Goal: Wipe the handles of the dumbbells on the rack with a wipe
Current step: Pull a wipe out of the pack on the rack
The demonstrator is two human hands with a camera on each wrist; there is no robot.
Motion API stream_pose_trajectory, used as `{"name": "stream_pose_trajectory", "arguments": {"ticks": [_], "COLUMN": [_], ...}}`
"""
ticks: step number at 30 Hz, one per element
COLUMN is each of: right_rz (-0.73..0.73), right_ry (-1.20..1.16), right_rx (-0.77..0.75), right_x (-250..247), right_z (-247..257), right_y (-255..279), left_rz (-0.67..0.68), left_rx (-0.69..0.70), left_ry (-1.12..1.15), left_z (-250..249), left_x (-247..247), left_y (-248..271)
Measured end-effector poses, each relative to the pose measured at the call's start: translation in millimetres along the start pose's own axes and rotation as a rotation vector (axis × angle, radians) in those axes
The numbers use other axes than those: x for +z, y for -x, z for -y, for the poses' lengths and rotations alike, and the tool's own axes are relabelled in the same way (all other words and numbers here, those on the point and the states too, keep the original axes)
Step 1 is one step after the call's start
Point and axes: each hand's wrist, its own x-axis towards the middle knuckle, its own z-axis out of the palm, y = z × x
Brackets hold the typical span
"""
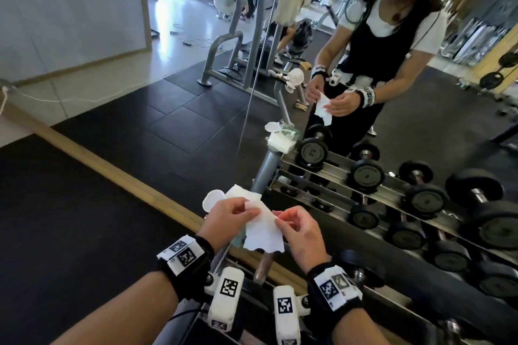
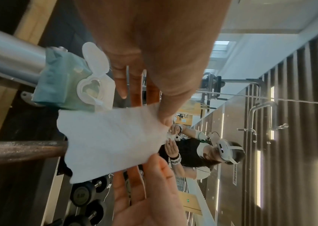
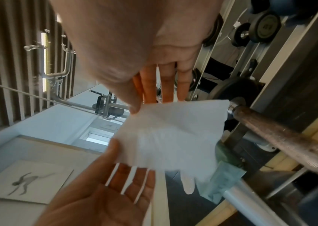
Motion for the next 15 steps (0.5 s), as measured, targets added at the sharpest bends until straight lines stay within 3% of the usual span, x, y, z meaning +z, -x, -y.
{"name": "stream_pose_trajectory", "arguments": {"ticks": [6,9,11,15], "right_rz": [0.286,0.361,0.363,0.328], "right_ry": [0.117,0.1,0.031,-0.096], "right_rx": [-0.005,0.049,0.097,0.13], "right_x": [-17,-13,-7,6], "right_z": [2,10,16,19], "right_y": [19,18,19,19], "left_rz": [0.242,0.334,0.319,0.099], "left_rx": [0.16,0.182,0.204,0.117], "left_ry": [-0.318,-0.364,-0.413,-0.372], "left_z": [-26,-35,-37,-27], "left_x": [0,-1,-2,-9], "left_y": [6,7,6,1]}}
